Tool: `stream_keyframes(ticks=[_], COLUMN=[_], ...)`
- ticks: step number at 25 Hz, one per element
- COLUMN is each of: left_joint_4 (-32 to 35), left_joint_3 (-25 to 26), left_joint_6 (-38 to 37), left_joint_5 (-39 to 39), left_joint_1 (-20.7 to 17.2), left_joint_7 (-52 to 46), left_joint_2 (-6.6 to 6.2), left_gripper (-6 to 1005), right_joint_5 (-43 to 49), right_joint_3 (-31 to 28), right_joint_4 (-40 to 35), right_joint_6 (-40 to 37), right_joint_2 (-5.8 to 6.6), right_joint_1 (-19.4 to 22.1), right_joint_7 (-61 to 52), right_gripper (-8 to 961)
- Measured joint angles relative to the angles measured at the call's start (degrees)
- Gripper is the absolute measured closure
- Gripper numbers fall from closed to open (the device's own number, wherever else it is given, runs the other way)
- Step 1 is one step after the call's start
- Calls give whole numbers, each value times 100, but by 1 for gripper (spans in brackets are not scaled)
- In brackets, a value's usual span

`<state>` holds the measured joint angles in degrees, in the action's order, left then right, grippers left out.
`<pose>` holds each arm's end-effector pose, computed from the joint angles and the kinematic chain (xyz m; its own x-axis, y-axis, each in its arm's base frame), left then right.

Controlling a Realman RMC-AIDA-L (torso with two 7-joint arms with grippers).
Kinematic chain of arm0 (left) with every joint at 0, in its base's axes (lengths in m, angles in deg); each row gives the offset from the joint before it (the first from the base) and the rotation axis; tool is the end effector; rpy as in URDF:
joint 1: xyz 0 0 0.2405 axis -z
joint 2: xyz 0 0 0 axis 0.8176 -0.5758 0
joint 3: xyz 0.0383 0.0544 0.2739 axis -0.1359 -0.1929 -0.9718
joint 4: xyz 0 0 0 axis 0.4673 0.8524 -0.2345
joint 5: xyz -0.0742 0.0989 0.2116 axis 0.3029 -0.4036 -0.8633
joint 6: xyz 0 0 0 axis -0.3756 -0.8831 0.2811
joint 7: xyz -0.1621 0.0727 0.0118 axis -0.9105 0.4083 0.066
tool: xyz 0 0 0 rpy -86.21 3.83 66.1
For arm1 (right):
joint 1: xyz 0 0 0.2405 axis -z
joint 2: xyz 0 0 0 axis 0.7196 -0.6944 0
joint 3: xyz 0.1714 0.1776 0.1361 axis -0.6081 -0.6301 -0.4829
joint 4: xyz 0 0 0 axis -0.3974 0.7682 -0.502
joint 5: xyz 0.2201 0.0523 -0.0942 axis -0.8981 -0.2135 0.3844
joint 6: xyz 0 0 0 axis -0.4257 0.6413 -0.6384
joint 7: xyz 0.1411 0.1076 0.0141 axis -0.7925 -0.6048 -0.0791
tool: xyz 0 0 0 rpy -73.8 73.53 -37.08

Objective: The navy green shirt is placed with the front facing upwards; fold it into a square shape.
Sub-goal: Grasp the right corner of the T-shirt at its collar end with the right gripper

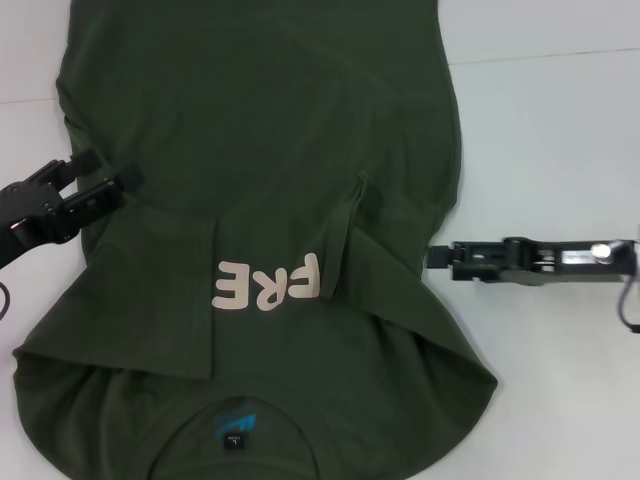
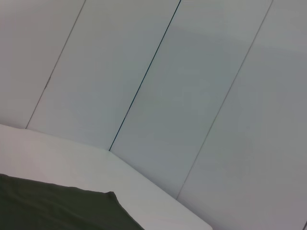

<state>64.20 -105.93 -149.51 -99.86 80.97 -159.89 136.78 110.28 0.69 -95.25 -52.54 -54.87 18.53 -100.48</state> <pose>-0.3130 0.3732 -0.0136 0.4560 0.3545 0.8163 0.7321 -0.6709 -0.1176 0.3416 0.3619 -0.0263 0.1620 -0.8911 -0.4240 -0.9461 -0.2623 0.1898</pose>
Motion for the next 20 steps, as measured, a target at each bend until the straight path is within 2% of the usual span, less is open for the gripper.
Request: stream_keyframes(ticks=[7, 13, 20], left_joint_4=[-8, -9, -9], left_joint_3=[-1, -8, 3], left_joint_6=[22, -9, -12], left_joint_5=[2, 2, 2], left_joint_1=[6, -6, -12], left_joint_7=[13, 19, 32], left_joint_2=[0, 0, 0], left_gripper=[95, 95, 95], right_joint_5=[10, 12, 8], right_joint_3=[348, 584, 708], right_joint_4=[20, 176, 305], right_joint_6=[655, 1097, 1076], right_joint_2=[-230, -280, -330], right_joint_1=[-276, -463, -656], right_joint_7=[34, 42, 38], right_gripper=[6, 6, 5])
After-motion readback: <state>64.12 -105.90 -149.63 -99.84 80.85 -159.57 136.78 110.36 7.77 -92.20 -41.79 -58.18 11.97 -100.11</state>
